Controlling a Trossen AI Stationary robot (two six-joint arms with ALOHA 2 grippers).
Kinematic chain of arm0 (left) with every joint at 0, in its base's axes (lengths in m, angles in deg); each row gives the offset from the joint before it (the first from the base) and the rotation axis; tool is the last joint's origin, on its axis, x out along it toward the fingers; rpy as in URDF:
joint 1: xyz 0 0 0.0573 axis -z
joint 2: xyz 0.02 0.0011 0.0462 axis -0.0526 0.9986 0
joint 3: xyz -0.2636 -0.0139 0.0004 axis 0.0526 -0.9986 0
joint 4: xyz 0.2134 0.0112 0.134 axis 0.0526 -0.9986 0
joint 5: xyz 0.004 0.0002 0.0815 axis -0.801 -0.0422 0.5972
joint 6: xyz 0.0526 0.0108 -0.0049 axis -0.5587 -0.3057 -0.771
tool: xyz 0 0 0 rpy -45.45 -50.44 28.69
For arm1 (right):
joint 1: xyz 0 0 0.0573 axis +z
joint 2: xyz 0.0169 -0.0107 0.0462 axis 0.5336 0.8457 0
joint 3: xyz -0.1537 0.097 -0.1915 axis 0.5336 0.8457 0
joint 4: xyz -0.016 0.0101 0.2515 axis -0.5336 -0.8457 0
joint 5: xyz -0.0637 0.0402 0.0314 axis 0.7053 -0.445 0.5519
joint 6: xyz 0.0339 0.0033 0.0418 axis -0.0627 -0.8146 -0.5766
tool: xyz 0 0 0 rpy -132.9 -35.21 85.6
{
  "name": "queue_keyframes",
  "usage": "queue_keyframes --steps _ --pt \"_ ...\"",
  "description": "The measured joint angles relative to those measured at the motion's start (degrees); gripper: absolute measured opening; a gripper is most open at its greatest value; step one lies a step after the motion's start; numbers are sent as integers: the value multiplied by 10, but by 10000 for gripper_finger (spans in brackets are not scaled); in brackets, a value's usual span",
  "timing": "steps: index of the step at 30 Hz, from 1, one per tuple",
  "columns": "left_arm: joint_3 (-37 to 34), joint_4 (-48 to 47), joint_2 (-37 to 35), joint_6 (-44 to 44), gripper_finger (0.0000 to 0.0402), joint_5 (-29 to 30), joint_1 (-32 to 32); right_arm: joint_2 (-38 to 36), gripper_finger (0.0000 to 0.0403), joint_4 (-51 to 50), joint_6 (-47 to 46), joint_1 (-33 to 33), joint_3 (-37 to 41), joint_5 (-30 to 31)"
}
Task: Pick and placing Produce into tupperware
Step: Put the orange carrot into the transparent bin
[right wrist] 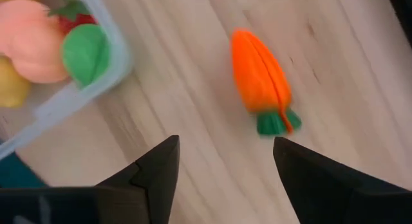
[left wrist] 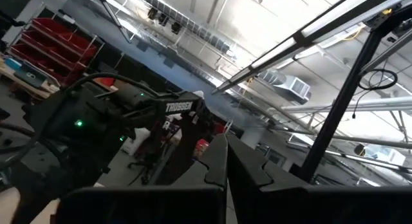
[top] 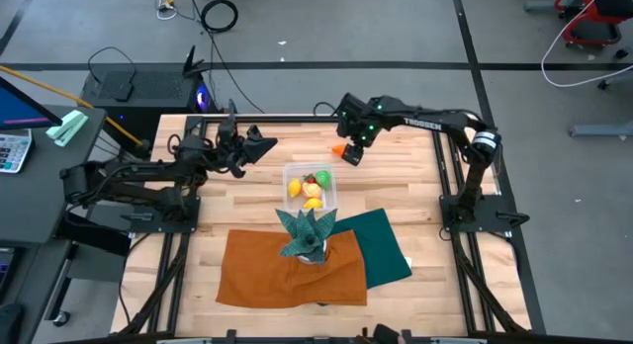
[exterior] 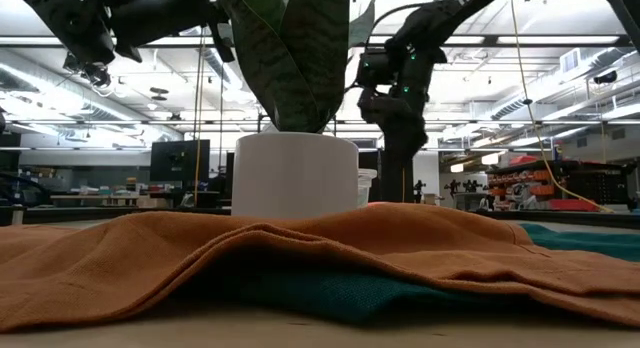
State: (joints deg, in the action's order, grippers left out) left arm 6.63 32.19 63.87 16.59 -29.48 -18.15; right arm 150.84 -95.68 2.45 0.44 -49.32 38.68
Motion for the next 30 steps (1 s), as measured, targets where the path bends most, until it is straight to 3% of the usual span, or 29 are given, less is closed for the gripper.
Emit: queue_keyframes --steps 6,14,30 --pt "0 1 0 1 13 -8 0 0 259 55 77 16 0 64" --pt "0 -4 0 1 9 -14 0 31 317 38 73 -4 0 64" --pt "0 -5 0 2 8 -14 0 106 321 46 111 -19 0 63"
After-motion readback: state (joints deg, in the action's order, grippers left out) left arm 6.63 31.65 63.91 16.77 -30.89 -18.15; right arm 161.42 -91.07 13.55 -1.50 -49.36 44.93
